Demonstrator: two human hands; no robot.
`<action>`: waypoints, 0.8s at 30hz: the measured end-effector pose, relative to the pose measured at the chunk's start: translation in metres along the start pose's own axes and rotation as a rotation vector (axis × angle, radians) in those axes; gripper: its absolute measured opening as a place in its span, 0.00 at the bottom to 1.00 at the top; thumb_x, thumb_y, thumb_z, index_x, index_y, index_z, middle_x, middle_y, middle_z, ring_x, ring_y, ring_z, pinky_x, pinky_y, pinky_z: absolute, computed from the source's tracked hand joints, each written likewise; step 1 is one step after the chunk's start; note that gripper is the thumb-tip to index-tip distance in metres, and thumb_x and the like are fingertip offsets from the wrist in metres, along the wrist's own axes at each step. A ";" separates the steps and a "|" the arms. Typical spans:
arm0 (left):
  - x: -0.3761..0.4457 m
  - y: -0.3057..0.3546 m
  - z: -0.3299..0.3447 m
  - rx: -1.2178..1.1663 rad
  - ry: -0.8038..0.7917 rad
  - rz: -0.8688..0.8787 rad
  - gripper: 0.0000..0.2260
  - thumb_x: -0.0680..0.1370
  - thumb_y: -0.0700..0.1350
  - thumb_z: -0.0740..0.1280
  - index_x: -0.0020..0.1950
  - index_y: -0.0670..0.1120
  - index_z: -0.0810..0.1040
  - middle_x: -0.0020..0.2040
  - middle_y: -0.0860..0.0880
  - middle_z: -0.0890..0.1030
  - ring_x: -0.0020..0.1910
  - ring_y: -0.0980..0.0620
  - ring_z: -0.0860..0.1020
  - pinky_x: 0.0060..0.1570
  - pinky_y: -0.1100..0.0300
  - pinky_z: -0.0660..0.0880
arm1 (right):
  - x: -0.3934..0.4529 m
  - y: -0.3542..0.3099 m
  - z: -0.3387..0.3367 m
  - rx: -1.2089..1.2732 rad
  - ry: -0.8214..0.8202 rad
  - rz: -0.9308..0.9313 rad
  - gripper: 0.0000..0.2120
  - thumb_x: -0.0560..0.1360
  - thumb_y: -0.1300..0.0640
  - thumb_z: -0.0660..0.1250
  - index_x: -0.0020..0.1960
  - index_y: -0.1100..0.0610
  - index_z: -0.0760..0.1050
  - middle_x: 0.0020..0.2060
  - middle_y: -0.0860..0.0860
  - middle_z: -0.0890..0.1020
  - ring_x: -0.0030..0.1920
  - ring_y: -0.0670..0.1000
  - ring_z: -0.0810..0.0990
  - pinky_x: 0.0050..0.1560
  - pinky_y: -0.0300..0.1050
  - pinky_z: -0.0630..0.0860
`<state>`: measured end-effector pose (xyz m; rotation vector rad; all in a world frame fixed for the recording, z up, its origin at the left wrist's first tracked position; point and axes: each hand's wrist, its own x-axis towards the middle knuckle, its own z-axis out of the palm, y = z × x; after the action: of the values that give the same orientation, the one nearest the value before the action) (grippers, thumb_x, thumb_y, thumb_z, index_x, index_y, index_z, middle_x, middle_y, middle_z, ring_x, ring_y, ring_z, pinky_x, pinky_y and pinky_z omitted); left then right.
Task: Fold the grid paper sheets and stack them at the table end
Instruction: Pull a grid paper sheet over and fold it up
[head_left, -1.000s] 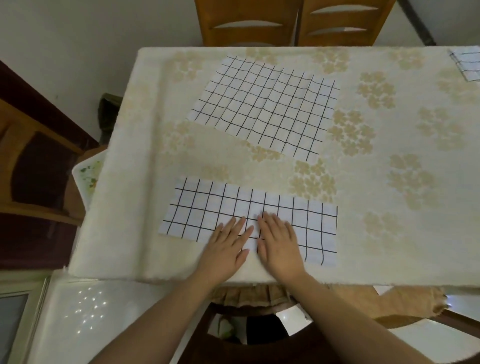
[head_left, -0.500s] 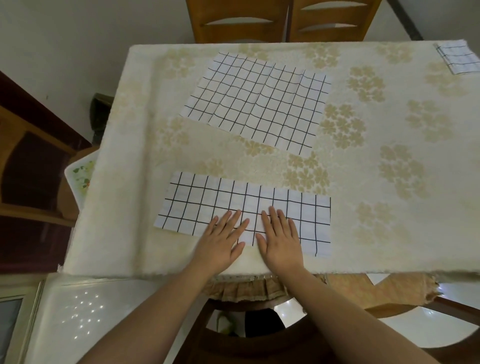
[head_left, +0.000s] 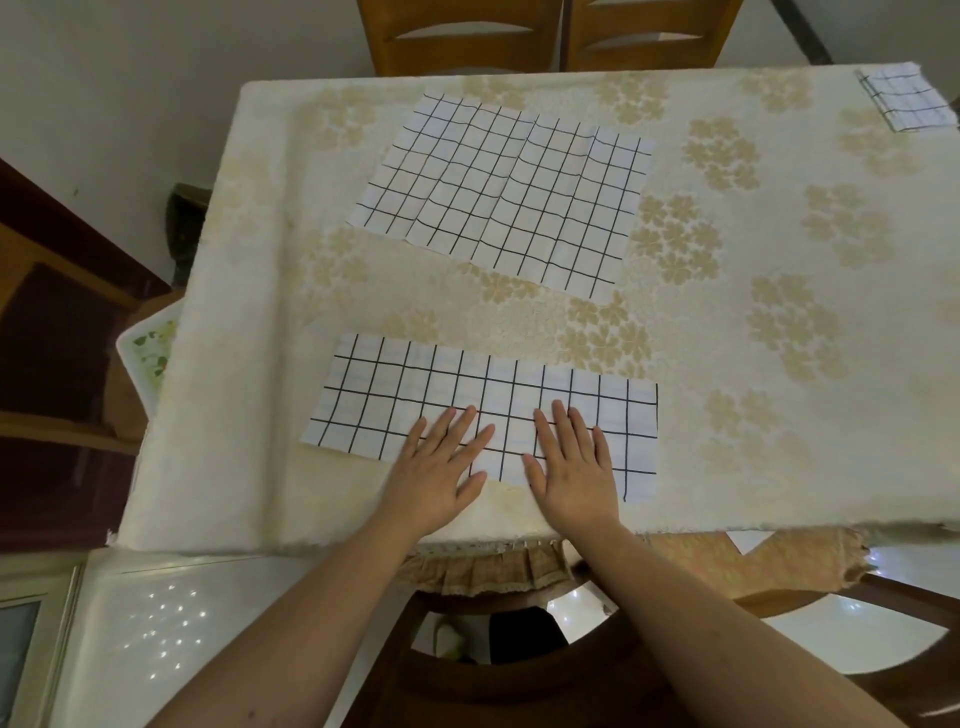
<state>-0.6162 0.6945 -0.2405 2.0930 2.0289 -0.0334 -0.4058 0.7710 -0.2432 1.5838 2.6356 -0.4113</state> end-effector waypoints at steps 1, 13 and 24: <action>0.000 -0.001 0.000 -0.001 -0.005 0.001 0.26 0.81 0.61 0.49 0.79 0.57 0.51 0.80 0.51 0.51 0.78 0.50 0.49 0.73 0.44 0.49 | 0.000 0.000 0.001 0.005 0.005 0.005 0.29 0.81 0.40 0.42 0.79 0.48 0.46 0.78 0.49 0.47 0.78 0.51 0.45 0.75 0.54 0.41; -0.012 -0.040 -0.006 -0.054 -0.010 -0.250 0.25 0.81 0.60 0.40 0.78 0.59 0.44 0.79 0.53 0.43 0.78 0.51 0.42 0.76 0.47 0.44 | -0.017 0.044 -0.013 0.013 -0.014 0.148 0.29 0.80 0.39 0.36 0.78 0.45 0.40 0.78 0.48 0.43 0.77 0.48 0.38 0.77 0.53 0.41; -0.041 -0.096 -0.017 -0.176 0.051 -0.620 0.27 0.82 0.55 0.54 0.79 0.49 0.52 0.80 0.45 0.50 0.78 0.45 0.51 0.74 0.47 0.51 | -0.032 0.058 -0.018 0.039 -0.077 0.257 0.30 0.79 0.39 0.33 0.78 0.47 0.35 0.78 0.49 0.37 0.76 0.49 0.33 0.76 0.54 0.36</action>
<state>-0.7153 0.6590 -0.2306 1.3125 2.5214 0.0932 -0.3380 0.7733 -0.2322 1.8469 2.3413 -0.5001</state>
